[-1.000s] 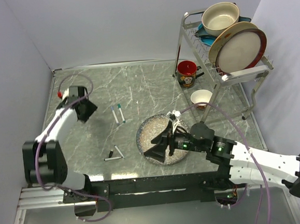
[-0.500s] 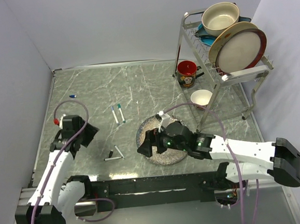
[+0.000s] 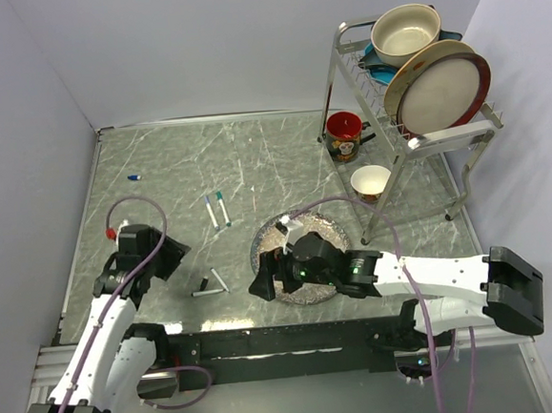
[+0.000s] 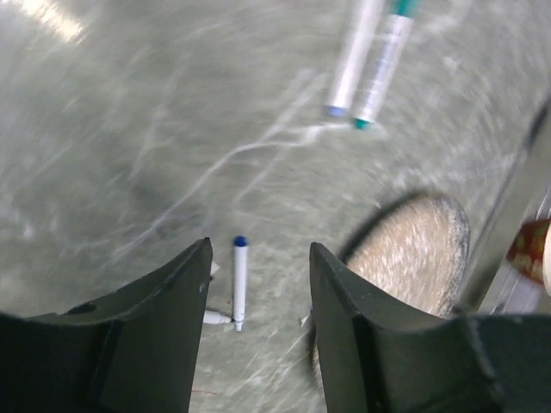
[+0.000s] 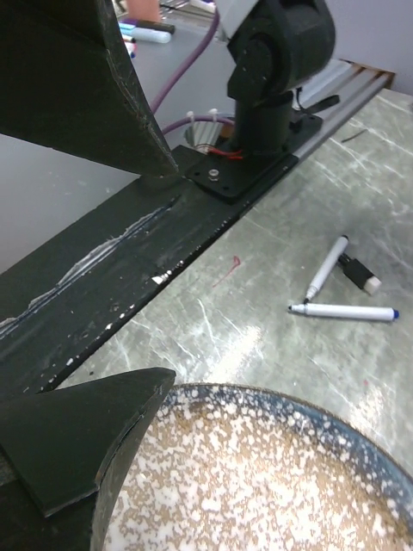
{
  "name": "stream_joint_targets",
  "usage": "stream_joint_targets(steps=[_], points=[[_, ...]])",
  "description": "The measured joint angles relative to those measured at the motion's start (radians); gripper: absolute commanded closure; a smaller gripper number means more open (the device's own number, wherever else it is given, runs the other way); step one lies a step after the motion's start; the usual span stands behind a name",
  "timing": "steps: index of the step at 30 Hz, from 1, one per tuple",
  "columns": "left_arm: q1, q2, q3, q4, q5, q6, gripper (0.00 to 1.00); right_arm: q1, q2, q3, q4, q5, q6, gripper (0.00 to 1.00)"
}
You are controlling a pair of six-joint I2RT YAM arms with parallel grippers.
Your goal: Insert the pens into the pen caps
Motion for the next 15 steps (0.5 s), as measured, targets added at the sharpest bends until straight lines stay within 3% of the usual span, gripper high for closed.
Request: stream_joint_targets(steps=[2, 6, 9, 15], points=[[-0.032, 0.0, 0.05, 0.019, -0.007, 0.069, 0.52, 0.007, -0.005, 0.0, 0.0, 0.0, -0.006, 0.0], [-0.13, -0.005, 0.15, 0.107, -0.029, 0.278, 0.5, 0.01, -0.049, -0.001, 0.0, 0.003, -0.013, 0.0], [-0.227, -0.018, 0.178, 0.206, -0.011, 0.505, 0.42, 0.01, -0.111, -0.015, 0.006, 0.01, -0.018, 0.0], [-0.277, 0.087, 0.212, 0.263, 0.081, 1.015, 0.5, 0.01, -0.24, -0.048, 0.006, 0.025, -0.036, 0.0]])
